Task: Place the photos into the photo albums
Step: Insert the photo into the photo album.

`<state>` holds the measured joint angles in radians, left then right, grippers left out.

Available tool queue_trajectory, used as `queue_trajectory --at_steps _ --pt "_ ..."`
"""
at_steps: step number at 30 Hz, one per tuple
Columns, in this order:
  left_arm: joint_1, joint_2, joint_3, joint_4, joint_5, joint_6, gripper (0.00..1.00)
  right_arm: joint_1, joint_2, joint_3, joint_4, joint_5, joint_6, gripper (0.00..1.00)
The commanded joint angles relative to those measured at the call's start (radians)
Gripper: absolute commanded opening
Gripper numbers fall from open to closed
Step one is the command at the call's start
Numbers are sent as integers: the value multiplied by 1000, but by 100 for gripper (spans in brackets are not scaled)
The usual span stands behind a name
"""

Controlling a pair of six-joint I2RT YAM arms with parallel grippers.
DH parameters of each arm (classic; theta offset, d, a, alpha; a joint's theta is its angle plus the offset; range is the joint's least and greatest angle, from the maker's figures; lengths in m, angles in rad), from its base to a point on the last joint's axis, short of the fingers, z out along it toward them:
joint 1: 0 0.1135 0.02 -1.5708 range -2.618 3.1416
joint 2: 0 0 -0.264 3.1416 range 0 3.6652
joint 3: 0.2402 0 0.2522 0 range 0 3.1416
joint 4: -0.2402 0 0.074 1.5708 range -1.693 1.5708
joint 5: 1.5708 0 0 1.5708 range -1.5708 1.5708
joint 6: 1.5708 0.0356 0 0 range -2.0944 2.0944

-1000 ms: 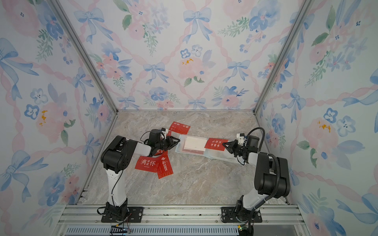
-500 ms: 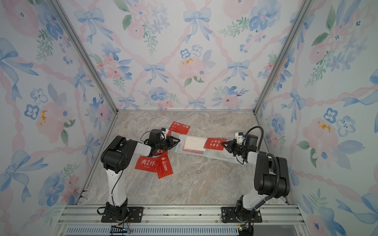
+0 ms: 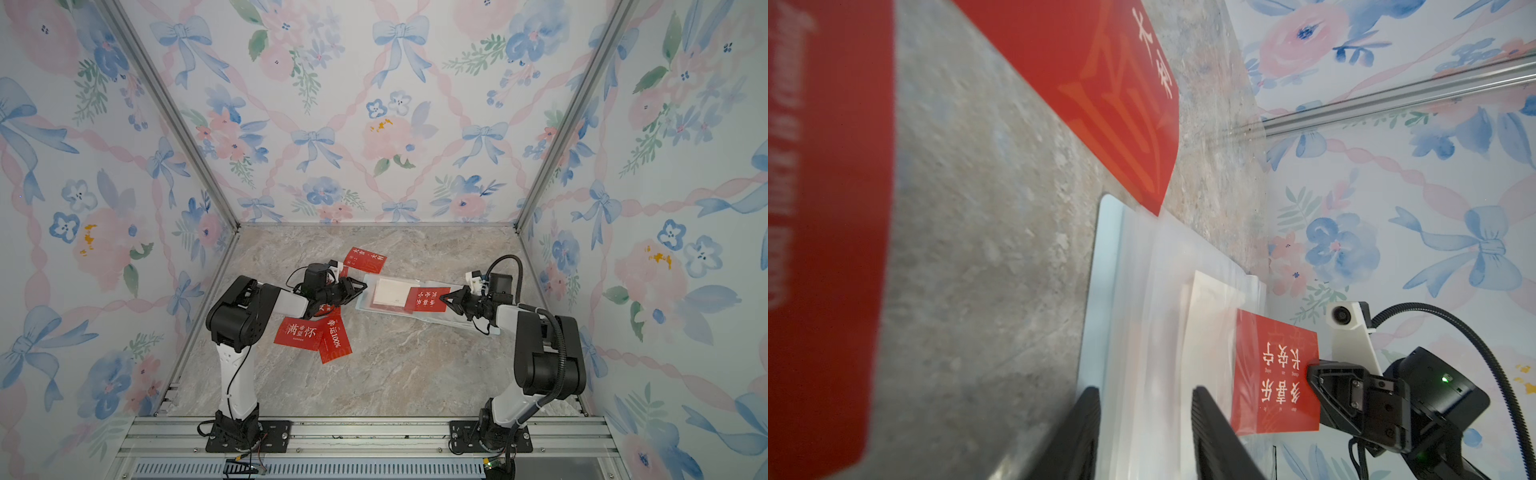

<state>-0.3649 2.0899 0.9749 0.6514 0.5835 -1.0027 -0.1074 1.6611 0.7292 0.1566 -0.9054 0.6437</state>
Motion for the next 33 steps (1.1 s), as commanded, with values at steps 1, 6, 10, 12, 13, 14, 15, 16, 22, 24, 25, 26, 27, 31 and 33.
queue_trajectory --at_steps 1,6,10,12,13,14,15,16,22,24,25,26,27,31,33 --pt "-8 30 10 -23 -2 21 40 25 51 22 -6 4 -3 0" --pt "-9 24 3 -23 -1 21 40 80 110 60 29 51 22 0" --pt "-9 16 0 -22 -1 19 40 139 164 111 45 87 36 0" --pt "-10 11 0 -21 -2 20 40 169 183 130 57 103 47 0" --pt "-9 10 0 -22 -4 18 40 187 192 144 50 135 46 0" --pt "-11 8 1 -21 -3 18 40 203 197 161 25 158 34 0" --pt "-12 7 0 -22 -4 18 40 222 200 183 -16 188 9 0" --pt "-12 6 -1 -21 -3 17 40 242 202 204 -59 228 -11 1" --pt "-17 -2 -7 -22 0 16 40 303 216 269 -165 318 -75 5" --pt "-18 -5 -10 -22 -1 16 40 307 220 275 -169 322 -69 7" --pt "-20 -8 -10 -22 -2 16 40 311 221 279 -175 325 -72 10" --pt "-21 -8 -12 -22 -1 16 40 315 220 284 -188 334 -76 13" --pt "-21 -9 -12 -21 1 16 40 319 216 288 -202 342 -82 16" --pt "-21 -18 -18 -22 2 18 40 324 164 303 -286 386 -118 24" --pt "-21 -23 -22 -22 1 19 40 327 123 316 -352 428 -151 26"
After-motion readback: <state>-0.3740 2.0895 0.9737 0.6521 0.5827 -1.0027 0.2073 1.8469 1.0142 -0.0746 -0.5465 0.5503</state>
